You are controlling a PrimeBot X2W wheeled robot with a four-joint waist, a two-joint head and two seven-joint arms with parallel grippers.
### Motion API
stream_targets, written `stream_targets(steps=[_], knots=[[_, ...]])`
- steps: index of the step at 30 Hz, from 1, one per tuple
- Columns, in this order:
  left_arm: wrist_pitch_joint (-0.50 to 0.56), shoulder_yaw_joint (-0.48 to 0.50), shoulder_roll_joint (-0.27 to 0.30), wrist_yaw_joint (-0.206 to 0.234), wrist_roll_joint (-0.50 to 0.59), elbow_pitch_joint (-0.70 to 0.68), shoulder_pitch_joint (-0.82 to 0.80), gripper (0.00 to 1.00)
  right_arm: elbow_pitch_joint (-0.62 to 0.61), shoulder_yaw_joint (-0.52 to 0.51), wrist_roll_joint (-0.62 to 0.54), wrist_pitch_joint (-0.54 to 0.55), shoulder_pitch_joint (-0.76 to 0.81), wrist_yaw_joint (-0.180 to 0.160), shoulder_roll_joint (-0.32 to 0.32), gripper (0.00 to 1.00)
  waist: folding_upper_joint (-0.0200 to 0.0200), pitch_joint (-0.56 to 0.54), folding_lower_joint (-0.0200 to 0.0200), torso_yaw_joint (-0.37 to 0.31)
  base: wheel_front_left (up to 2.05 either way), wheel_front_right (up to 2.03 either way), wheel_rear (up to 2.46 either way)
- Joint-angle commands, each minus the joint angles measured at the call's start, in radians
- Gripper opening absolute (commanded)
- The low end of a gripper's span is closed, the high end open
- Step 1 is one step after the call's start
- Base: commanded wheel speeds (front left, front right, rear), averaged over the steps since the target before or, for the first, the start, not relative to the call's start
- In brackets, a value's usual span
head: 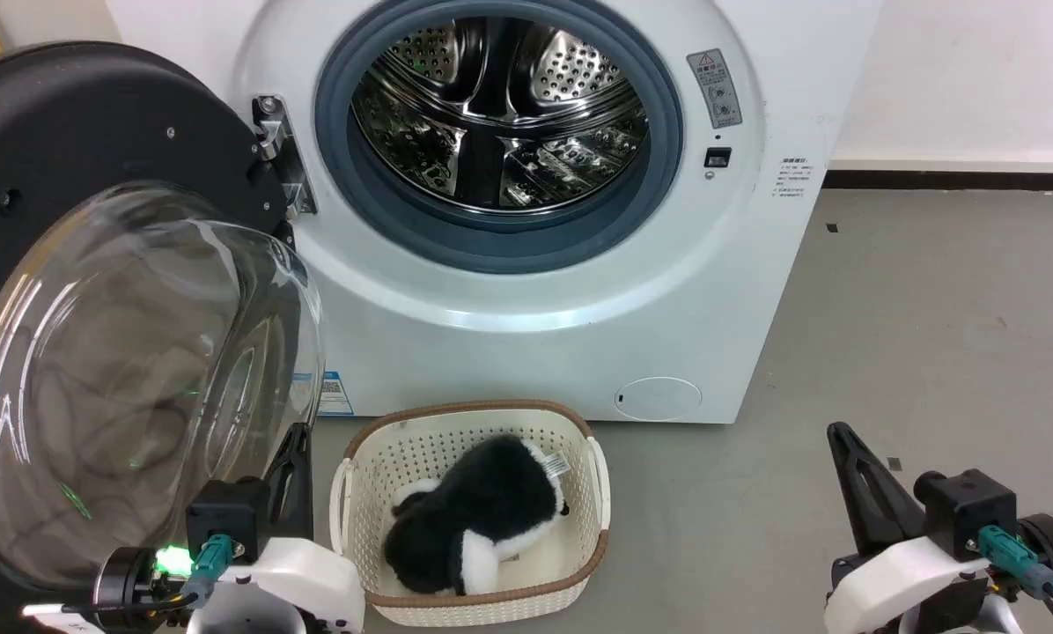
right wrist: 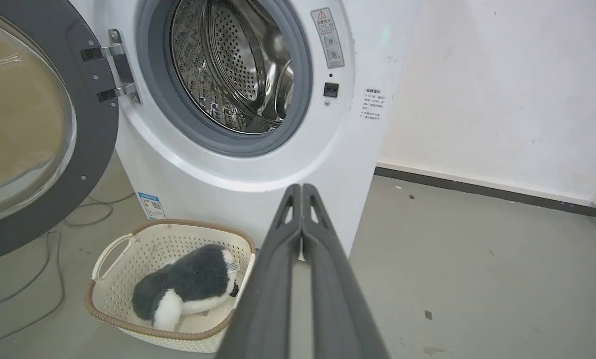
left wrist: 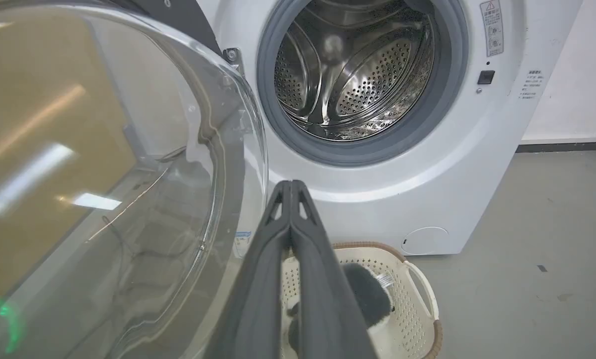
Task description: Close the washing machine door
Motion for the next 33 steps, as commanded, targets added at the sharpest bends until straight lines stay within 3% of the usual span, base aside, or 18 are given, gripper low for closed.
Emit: stream_targets(steps=[1,33], knots=[[0.000,0.001,0.000,-0.004,0.003,-0.004,0.013,0.00,-0.004,0.000,-0.008,0.000,0.009,0.001,0.005,0.00,0.0000,0.000,0.0000,0.000,0.00,0.00,0.00],[0.000,0.001,0.000,-0.004,0.003,-0.004,0.013,0.00,-0.004,0.000,-0.008,0.000,0.009,0.001,0.005,0.00,0.0000,0.000,0.0000,0.000,0.00,0.00,0.00]])
